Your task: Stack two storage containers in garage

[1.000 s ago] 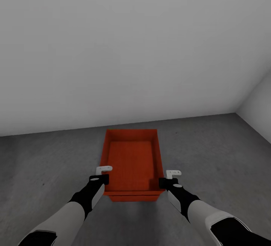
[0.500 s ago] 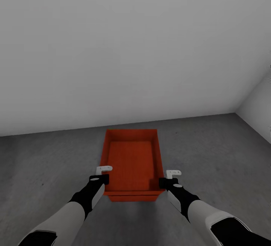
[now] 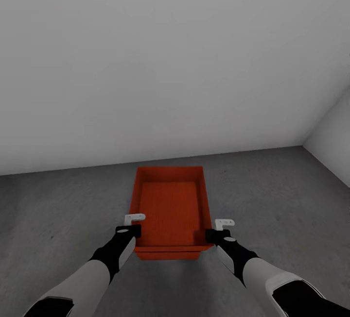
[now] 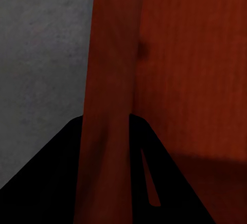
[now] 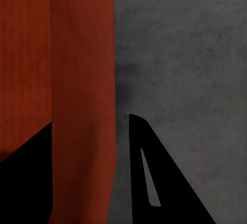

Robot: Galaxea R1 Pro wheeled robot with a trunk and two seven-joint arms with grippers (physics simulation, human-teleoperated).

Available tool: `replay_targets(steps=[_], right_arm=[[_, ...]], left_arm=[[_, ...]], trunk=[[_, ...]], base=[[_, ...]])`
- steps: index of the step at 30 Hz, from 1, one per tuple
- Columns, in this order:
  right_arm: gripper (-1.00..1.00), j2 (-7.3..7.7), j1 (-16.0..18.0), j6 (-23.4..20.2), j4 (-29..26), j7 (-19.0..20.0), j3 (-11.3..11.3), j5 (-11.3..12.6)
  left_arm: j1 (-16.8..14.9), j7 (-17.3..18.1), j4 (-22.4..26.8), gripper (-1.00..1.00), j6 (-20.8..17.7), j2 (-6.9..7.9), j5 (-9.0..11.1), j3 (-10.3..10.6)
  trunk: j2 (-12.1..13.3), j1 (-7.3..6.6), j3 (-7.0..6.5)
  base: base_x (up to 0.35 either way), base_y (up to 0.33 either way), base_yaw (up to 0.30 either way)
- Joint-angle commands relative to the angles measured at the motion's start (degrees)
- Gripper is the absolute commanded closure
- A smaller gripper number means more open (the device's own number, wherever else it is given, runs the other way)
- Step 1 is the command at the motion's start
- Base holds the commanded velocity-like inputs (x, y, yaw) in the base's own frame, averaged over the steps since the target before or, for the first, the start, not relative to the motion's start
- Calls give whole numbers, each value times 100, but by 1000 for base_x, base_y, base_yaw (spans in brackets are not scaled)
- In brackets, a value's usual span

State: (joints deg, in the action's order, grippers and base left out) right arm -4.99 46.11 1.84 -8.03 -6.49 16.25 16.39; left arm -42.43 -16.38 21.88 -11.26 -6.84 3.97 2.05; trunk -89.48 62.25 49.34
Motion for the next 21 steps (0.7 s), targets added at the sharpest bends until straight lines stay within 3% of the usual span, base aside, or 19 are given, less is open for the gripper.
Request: replay_targets(steps=[1, 15, 21], right_arm=[[100, 73, 3, 27, -13, -327, -166, -13], [100, 77, 3, 27, -13, -327, -166, -13], [100, 77, 3, 28, -10, -327, -166, -13]], left_arm=[[-2, -349, 10, 100, -52, 13, -25, -328], [-2, -357, 13, 100, -52, 1, -19, -328], [-2, -360, 10, 100, -52, -1, -19, -328]], trunk=[[-2, 0, 4], [-2, 0, 4], [-243, 131, 111]], base=[[0, -2, 0], [0, 0, 0], [0, 0, 0]])
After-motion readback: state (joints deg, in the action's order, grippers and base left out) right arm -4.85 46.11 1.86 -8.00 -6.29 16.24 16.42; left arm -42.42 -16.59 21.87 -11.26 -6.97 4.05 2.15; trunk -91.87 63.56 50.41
